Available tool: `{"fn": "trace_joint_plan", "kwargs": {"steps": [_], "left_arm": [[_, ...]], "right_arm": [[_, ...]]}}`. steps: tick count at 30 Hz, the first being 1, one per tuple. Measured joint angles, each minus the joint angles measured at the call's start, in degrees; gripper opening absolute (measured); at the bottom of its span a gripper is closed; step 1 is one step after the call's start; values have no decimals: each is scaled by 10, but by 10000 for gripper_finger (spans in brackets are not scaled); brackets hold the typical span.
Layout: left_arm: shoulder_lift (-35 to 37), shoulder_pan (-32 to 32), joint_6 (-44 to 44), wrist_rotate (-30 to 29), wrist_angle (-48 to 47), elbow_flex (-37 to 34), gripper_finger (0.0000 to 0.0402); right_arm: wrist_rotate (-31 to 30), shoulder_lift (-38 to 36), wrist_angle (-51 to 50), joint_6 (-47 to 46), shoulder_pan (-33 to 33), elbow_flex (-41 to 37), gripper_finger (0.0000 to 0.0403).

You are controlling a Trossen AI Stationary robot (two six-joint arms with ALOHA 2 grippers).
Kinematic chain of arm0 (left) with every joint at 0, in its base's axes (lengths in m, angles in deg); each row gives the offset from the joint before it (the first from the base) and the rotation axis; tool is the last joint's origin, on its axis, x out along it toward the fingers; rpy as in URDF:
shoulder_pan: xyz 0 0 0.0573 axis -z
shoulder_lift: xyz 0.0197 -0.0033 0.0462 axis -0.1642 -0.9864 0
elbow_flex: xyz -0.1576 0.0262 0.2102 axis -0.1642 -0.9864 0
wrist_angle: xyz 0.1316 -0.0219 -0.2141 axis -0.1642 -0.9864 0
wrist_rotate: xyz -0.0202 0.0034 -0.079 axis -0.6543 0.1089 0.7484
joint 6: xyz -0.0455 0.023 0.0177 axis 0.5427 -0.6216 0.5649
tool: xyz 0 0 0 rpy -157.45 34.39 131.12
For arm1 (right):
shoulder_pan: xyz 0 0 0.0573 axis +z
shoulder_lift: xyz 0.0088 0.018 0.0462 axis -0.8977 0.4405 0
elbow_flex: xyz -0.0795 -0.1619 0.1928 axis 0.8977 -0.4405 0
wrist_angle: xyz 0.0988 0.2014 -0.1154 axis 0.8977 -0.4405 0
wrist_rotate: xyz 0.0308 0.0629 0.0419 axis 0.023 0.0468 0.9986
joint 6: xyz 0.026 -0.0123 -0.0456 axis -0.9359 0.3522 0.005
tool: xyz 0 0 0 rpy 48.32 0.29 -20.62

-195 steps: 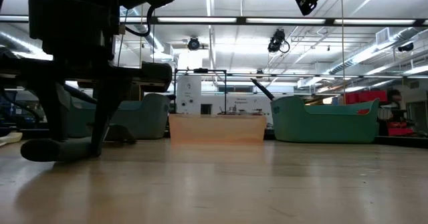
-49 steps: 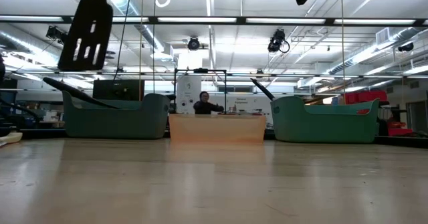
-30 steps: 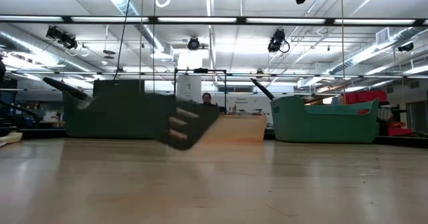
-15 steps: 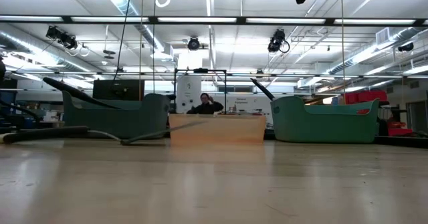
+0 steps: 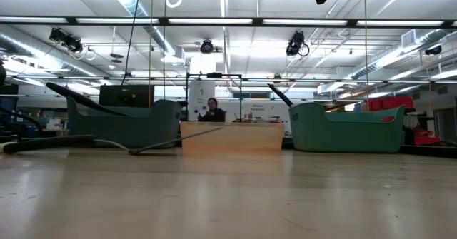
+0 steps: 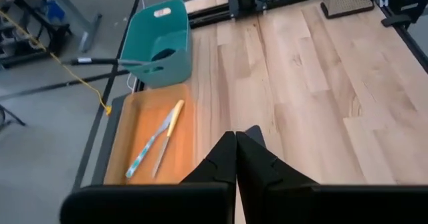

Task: Pick & Place Kitchen Items
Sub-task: Put the black spatula into the green bin

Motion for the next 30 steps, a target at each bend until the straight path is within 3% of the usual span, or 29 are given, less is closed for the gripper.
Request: {"fn": "trace_joint_plan", "kwargs": {"steps": [9, 30], "left_arm": [[-13, 0, 68, -15, -49, -8, 7], [-9, 0, 107, -5, -58, -11, 7]], "right_arm": [[0, 0, -1, 0, 0, 0, 5], [0, 0, -1, 0, 0, 0, 5]]}}
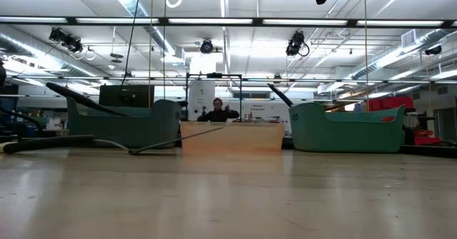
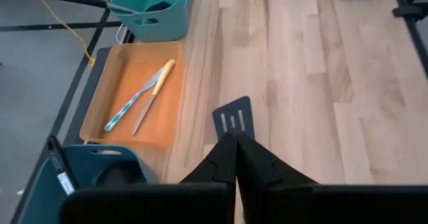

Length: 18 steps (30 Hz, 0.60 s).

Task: Pick & Place Kitchen Items
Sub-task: Put the black spatula into the green bin

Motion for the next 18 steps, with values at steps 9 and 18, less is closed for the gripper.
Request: {"fn": "trace_joint_plan", "kwargs": {"steps": [9, 18], "left_arm": [[39, 0, 23, 11, 83, -107, 5], [90, 0, 48, 13, 146, -201, 5]], "right_arm": [[0, 0, 0, 0, 0, 0, 5], [0, 0, 0, 0, 0, 0, 5]]}}
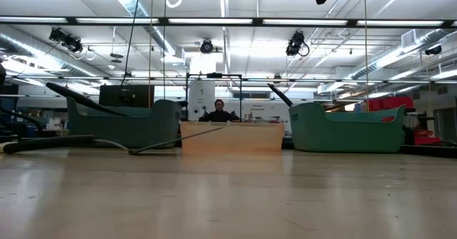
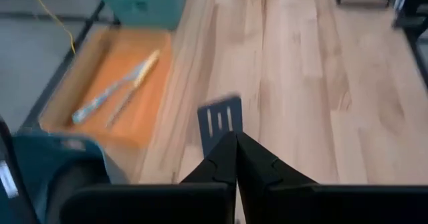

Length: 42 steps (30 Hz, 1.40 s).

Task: Pick & Place Kitchen Items
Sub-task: Put the black spatula into the green bin

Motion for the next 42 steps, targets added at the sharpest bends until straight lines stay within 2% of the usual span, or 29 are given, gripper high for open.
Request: {"fn": "trace_joint_plan", "kwargs": {"steps": [9, 19, 30, 42], "left_arm": [[36, 0, 31, -7, 54, -76, 7], [37, 0, 50, -6, 90, -142, 16], [30, 0, 52, -11, 94, -144, 15], [30, 0, 48, -11, 94, -144, 51]], "right_arm": [[0, 0, 0, 0, 0, 0, 5], [0, 0, -1, 0, 0, 0, 5], [0, 0, -1, 0, 0, 0, 5], [0, 0, -1, 0, 0, 0, 6]]}}
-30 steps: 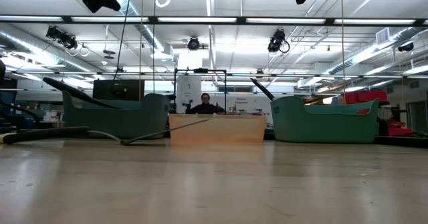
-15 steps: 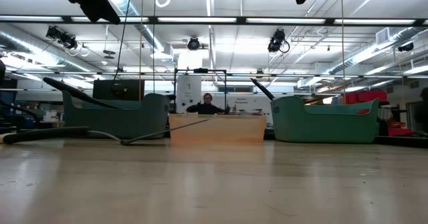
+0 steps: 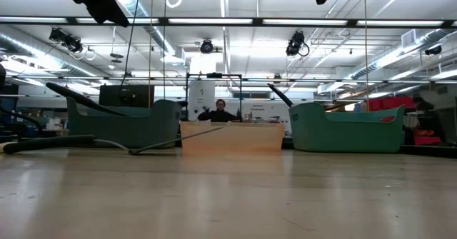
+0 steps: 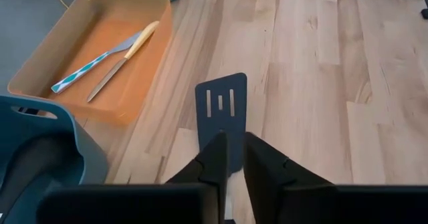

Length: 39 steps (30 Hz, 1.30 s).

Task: Pick & Place Kitchen Items
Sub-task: Put the black spatula into the green bin

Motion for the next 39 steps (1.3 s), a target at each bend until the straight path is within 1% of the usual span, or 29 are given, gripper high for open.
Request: {"fn": "trace_joint_plan", "kwargs": {"steps": [9, 18, 28, 30, 34, 39], "left_arm": [[0, 0, 7, 0, 0, 0, 105], [-2, 0, 28, 0, -5, 0, 165], [-40, 0, 39, 1, -20, 1, 239], [-48, 0, 39, 10, -21, 1, 252], [-66, 0, 39, 20, -21, 1, 272], [-77, 0, 39, 25, -33, 0, 283]], "right_arm": [[0, 0, 0, 0, 0, 0, 25], [0, 0, 0, 0, 0, 0, 27], [0, 0, -1, -1, 0, 0, 27], [0, 0, -1, -11, 0, 0, 27], [0, 0, -5, -31, 0, 0, 27], [0, 0, -9, -30, 0, 0, 27]]}}
